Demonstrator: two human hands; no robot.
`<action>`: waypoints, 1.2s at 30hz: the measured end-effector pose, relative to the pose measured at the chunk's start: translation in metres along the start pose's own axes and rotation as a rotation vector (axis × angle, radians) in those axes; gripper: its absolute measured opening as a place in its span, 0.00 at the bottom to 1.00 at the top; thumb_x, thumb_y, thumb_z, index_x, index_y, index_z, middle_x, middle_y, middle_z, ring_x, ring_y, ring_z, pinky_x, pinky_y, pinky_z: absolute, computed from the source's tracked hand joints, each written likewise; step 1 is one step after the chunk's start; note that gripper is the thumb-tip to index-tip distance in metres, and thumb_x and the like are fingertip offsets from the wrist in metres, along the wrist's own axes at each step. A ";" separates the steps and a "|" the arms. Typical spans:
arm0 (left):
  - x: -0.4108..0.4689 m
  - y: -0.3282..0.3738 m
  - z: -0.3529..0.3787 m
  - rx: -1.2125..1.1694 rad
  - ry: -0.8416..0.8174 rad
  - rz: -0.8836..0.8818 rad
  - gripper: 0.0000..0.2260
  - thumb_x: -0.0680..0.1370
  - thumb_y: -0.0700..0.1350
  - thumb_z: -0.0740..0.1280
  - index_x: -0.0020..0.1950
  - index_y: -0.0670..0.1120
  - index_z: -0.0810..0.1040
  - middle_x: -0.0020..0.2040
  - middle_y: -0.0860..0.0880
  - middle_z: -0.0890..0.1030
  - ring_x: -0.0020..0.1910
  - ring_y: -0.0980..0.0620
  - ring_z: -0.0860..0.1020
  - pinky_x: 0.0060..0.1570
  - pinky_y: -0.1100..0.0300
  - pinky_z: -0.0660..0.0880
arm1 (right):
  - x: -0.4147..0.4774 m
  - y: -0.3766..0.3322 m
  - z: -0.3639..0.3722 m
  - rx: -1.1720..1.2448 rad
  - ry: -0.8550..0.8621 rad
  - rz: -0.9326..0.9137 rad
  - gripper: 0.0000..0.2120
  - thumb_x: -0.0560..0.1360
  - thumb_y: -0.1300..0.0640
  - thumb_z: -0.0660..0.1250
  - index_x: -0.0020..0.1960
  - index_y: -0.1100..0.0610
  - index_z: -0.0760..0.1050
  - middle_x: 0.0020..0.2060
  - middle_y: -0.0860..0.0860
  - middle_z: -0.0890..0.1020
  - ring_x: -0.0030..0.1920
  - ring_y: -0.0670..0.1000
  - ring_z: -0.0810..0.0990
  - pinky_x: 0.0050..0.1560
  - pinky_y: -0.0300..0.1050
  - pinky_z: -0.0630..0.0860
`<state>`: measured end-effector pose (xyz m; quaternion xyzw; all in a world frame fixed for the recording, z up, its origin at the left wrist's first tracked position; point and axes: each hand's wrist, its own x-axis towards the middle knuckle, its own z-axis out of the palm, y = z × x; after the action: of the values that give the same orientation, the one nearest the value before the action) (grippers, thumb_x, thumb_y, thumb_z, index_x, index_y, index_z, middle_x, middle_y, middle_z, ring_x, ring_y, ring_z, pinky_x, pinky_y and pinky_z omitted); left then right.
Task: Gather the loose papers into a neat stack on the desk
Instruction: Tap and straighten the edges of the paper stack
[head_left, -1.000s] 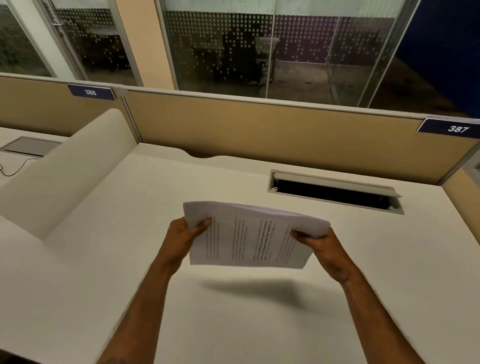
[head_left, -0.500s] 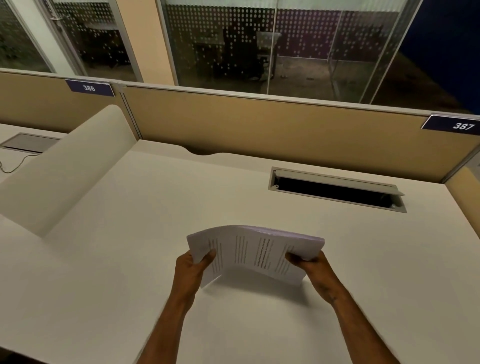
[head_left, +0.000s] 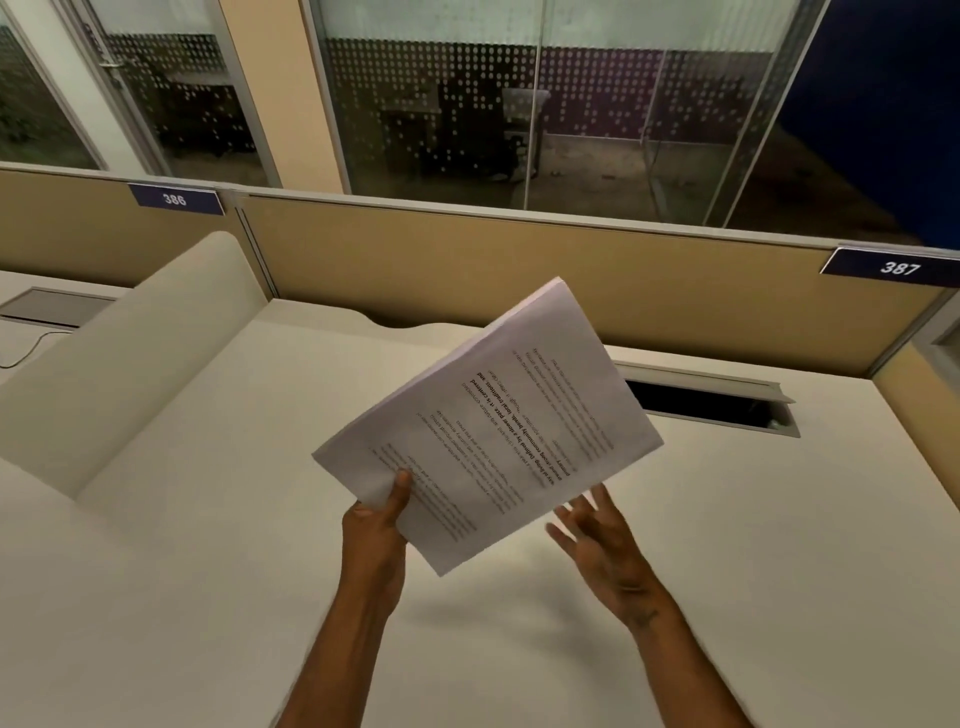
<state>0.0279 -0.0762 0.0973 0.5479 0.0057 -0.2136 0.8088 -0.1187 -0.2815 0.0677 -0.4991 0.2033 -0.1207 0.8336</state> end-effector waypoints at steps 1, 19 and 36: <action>-0.002 -0.004 0.002 -0.035 0.006 -0.010 0.13 0.71 0.49 0.74 0.55 0.49 0.82 0.48 0.51 0.87 0.48 0.49 0.84 0.52 0.49 0.81 | 0.004 -0.004 0.013 0.025 -0.039 -0.042 0.37 0.70 0.53 0.76 0.75 0.43 0.63 0.70 0.52 0.75 0.70 0.53 0.75 0.69 0.55 0.70; 0.021 0.033 -0.005 0.523 -0.286 0.138 0.32 0.66 0.47 0.79 0.68 0.56 0.76 0.61 0.55 0.83 0.58 0.49 0.83 0.54 0.53 0.81 | 0.015 -0.049 0.043 -0.415 0.129 -0.113 0.09 0.75 0.59 0.72 0.53 0.50 0.82 0.48 0.49 0.88 0.49 0.55 0.85 0.48 0.51 0.83; 0.008 -0.021 -0.019 0.410 -0.121 0.025 0.06 0.75 0.43 0.74 0.50 0.50 0.86 0.47 0.50 0.88 0.46 0.47 0.85 0.45 0.56 0.83 | 0.016 -0.011 0.030 -0.389 0.113 -0.026 0.09 0.76 0.57 0.71 0.55 0.47 0.82 0.49 0.47 0.87 0.49 0.49 0.85 0.42 0.39 0.82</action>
<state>0.0319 -0.0689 0.0689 0.6872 -0.0934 -0.2327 0.6819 -0.0904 -0.2702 0.0866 -0.6459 0.2627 -0.1177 0.7071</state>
